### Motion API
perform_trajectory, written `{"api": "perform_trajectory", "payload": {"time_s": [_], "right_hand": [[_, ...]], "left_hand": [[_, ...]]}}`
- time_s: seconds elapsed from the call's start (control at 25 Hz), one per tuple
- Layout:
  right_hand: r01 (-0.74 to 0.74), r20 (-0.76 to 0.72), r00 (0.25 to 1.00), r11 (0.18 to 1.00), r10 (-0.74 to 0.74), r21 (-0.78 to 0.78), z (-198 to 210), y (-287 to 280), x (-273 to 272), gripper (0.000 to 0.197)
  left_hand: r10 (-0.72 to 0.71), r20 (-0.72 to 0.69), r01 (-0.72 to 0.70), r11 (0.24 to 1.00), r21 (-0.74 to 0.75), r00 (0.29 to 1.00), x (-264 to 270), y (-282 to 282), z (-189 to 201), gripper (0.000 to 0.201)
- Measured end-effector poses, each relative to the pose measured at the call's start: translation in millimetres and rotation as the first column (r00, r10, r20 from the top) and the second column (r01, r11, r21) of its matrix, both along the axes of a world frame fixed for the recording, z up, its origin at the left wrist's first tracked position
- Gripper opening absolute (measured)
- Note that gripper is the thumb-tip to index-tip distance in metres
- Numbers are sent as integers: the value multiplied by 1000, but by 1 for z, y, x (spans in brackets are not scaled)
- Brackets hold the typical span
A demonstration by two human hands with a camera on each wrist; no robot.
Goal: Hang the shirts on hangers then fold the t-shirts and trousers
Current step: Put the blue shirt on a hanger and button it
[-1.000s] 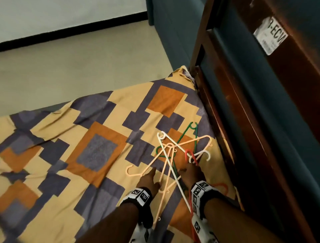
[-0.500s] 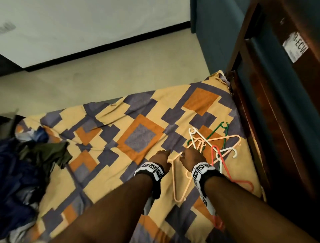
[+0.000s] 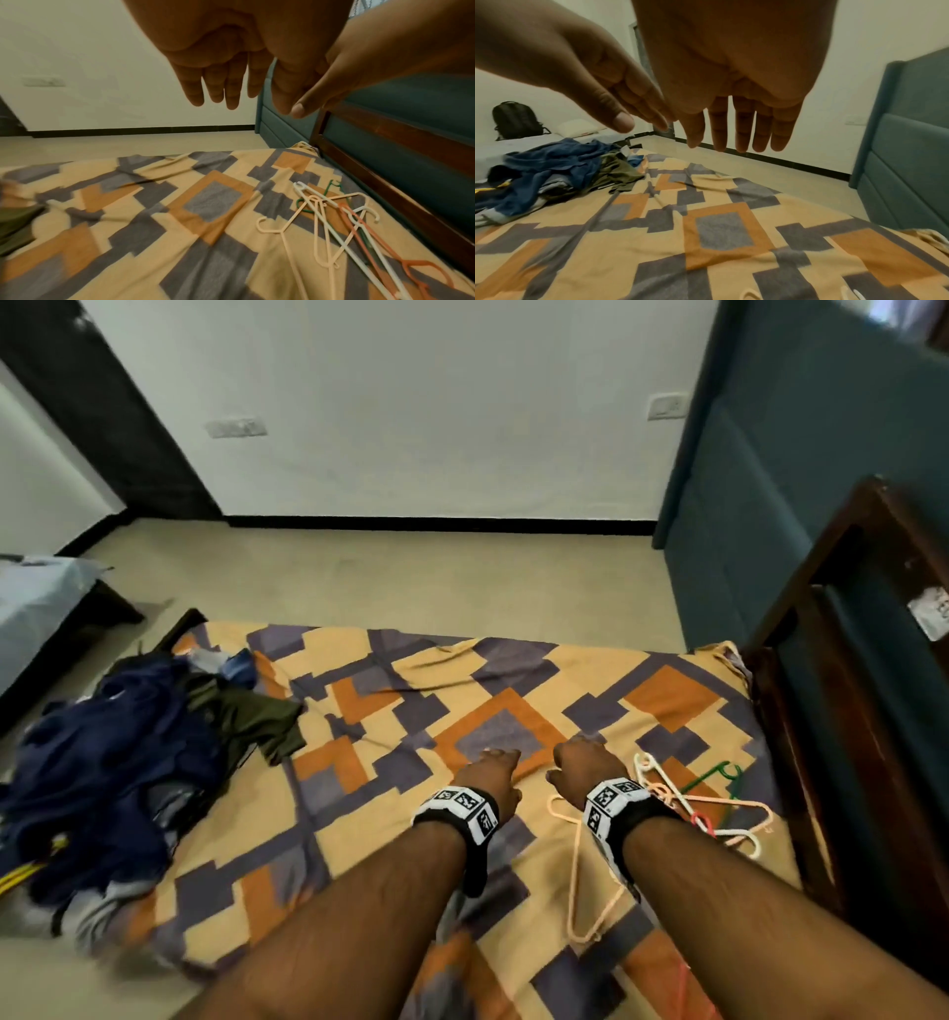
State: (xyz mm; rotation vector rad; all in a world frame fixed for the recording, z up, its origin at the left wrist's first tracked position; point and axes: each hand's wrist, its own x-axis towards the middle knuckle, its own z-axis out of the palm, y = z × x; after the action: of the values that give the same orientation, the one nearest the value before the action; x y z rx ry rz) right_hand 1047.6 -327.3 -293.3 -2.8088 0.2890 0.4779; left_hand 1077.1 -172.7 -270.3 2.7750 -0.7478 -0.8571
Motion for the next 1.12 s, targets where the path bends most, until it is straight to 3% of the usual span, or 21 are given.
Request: {"api": "perform_trajectory", "payload": {"time_s": [0.12, 0.28, 0.48, 0.8, 1.12], "right_hand": [[-161, 11, 987, 985, 162, -63, 22, 103, -3, 19], [-330, 16, 943, 941, 332, -80, 45, 244, -5, 35], [-537, 16, 841, 838, 541, -101, 64, 372, 8, 36], [-687, -39, 722, 710, 690, -156, 52, 518, 100, 39], [-734, -53, 679, 677, 732, -56, 35, 615, 221, 39]], "left_hand": [[70, 30, -71, 997, 25, 997, -27, 108, 8, 61], [235, 51, -237, 971, 19, 971, -59, 249, 19, 61], [428, 68, -432, 900, 52, 901, -60, 378, 22, 56], [617, 127, -627, 776, 69, 777, -6, 532, 5, 58], [742, 131, -752, 658, 42, 657, 81, 640, 2, 51]]}}
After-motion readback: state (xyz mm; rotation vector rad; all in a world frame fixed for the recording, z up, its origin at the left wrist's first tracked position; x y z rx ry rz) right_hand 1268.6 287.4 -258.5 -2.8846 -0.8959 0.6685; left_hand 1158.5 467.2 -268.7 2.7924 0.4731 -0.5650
